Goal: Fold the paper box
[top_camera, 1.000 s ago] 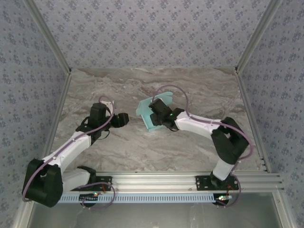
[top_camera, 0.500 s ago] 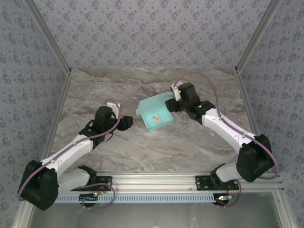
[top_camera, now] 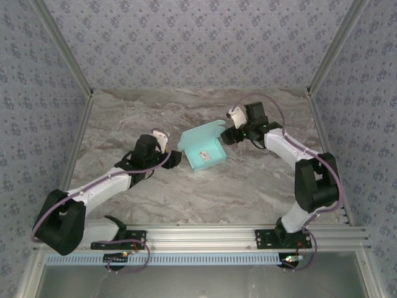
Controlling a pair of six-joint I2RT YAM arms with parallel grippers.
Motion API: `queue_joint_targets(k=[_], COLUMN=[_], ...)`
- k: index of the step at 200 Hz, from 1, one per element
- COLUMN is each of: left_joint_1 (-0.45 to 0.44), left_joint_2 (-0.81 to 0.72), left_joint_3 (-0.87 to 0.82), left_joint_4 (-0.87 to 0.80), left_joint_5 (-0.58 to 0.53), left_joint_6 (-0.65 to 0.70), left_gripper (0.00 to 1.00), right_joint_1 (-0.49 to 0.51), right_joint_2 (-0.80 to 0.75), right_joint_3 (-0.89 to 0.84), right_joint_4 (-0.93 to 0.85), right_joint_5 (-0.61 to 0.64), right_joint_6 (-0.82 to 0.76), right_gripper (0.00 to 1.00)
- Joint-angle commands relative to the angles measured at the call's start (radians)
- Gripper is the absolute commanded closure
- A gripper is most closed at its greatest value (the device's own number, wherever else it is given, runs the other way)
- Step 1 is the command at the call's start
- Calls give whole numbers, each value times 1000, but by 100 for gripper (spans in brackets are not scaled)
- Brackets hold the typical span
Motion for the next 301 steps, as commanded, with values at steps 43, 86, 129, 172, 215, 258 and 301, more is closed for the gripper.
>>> queue_joint_targets(k=[43, 86, 129, 172, 215, 258, 301], left_joint_1=[-8, 7, 86, 171, 179, 155, 105], left_joint_2=[18, 32, 29, 42, 123, 198, 250], left_joint_3=[18, 6, -34, -58, -4, 15, 70], left_joint_4=[49, 58, 82, 147, 189, 305, 299], left_joint_5=[-42, -39, 30, 142, 231, 298, 258], left_joint_6=[41, 43, 41, 61, 183, 246, 294], left_gripper=[31, 31, 30, 25, 24, 27, 38], right_joint_1=[-8, 13, 26, 41, 43, 40, 39], right_joint_2=[148, 160, 110, 74, 61, 53, 54], right_joint_3=[142, 142, 69, 1, -9, -13, -13], right_joint_4=[50, 37, 64, 90, 99, 89, 83], right_joint_5=[-130, -182, -162, -93, -58, -40, -39], right_joint_6=[-69, -74, -53, -27, -5, -5, -6], right_gripper=[33, 46, 60, 66, 62, 60, 68])
